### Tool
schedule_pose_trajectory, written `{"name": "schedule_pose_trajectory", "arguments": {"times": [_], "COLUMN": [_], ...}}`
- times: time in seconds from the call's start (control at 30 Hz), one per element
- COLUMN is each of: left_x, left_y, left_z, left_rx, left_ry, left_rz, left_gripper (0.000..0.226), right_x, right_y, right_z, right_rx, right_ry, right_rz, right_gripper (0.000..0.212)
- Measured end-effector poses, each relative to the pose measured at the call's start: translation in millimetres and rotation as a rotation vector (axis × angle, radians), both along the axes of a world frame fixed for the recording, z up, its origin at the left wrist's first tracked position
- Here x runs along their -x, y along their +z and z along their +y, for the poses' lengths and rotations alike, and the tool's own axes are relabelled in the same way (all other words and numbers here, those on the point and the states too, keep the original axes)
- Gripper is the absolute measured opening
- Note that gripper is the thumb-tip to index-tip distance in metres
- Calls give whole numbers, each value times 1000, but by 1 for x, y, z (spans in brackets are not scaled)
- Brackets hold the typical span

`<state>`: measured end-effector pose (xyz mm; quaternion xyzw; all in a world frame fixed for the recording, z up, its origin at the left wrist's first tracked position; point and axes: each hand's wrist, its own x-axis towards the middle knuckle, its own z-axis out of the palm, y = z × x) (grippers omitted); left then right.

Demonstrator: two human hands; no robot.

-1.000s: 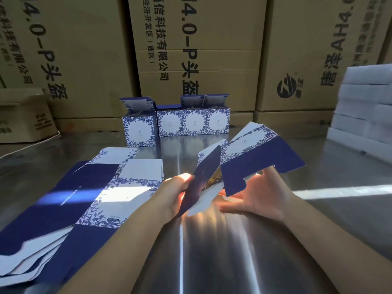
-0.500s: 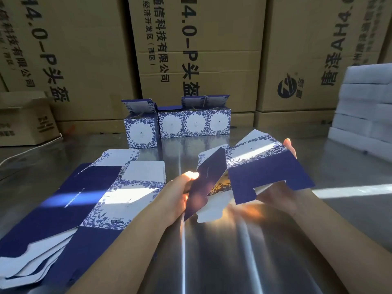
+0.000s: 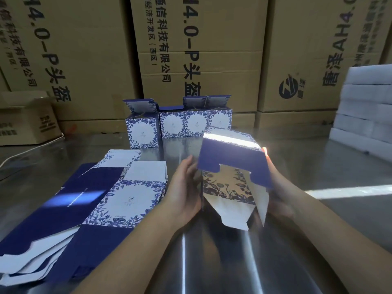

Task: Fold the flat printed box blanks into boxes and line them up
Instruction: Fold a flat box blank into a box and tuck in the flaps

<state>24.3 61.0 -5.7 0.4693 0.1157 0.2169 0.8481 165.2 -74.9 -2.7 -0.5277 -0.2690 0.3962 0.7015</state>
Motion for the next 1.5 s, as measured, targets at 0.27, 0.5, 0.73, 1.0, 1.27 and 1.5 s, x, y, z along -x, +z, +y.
{"name": "schedule_pose_trajectory", "arguments": {"times": [0.27,0.5,0.73,1.0,1.27,1.5], "left_x": [4,17,24,23,21,20], "left_y": [-4,12,17,11,10,7], "left_z": [8,21,27,35,36,38], "left_rx": [-24,-77,-136,-175,-222,-329], "left_ry": [-175,-218,38,108,116,169], "left_rz": [-90,70,371,502,538,535], "left_gripper": [51,75,14,10,4,7], "right_x": [-3,-15,-17,-15,-18,-18], "right_y": [-4,-6,-7,-6,-8,-9], "right_z": [3,-3,-7,-7,-5,-4], "right_rx": [156,227,335,359,328,330], "right_ry": [-92,-104,-42,-123,-164,-228], "right_rz": [50,150,141,68,60,-23], "right_gripper": [64,68,23,17,26,35]}}
